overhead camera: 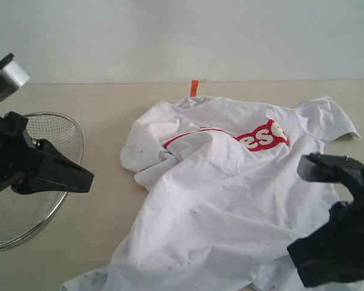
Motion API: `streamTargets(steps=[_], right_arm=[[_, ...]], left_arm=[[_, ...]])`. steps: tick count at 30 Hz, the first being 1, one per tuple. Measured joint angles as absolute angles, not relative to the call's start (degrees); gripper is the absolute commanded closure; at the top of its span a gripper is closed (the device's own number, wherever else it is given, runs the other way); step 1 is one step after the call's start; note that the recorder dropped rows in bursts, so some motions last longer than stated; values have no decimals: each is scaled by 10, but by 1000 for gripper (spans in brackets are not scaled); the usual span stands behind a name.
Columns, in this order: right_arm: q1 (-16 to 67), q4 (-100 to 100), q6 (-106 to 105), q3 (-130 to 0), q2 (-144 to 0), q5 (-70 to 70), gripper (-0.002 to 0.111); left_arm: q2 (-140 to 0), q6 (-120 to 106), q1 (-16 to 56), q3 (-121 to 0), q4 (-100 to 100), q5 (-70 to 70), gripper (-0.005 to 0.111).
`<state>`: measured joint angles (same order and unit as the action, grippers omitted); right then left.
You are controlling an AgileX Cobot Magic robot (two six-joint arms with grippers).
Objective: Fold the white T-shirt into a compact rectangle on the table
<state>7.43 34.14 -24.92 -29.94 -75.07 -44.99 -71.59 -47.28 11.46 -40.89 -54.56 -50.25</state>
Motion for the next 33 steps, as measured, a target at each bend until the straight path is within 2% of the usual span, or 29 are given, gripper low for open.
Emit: streamTargets(steps=[7, 15, 33], right_arm=[[74, 303, -219, -276, -750, -451, 109], [74, 247, -156, -274, -757, -449, 109], [74, 234, -143, -274, -884, -420, 109]], left_arm=[[-716, -460, 154, -409, -533, -492, 102], [-716, -451, 158, -409, -533, -466, 102], [-716, -450, 158, -409, -533, -456, 102]])
